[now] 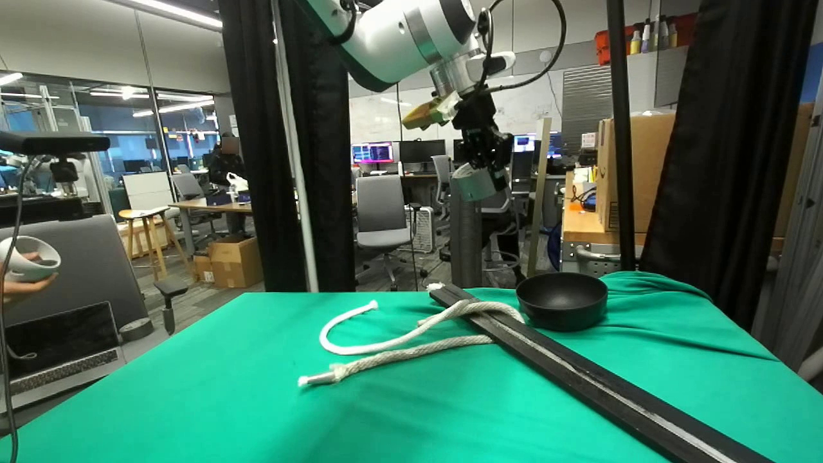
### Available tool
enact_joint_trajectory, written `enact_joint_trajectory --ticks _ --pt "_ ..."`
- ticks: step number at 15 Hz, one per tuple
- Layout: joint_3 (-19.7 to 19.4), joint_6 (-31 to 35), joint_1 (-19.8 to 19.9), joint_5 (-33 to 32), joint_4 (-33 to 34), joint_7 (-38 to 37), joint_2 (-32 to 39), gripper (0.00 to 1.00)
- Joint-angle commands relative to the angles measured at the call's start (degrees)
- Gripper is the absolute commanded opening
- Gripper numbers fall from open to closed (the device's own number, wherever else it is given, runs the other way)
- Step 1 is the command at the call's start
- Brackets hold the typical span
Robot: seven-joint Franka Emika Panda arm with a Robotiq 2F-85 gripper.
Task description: Put the gray tape in the black bowl
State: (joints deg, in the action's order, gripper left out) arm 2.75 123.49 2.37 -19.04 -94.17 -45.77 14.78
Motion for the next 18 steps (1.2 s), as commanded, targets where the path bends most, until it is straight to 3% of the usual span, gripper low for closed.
enact_joint_trajectory --ticks 1,5,18 --pt "-2.62 -4.60 -0.69 9.30 9.84 3.85 7.01 0.12" --pt "-4.51 -6.99 -0.13 17.35 14.19 5.02 11.64 0.12" --pt "-7.03 -9.49 2.23 28.27 17.94 4.58 18.09 0.12"
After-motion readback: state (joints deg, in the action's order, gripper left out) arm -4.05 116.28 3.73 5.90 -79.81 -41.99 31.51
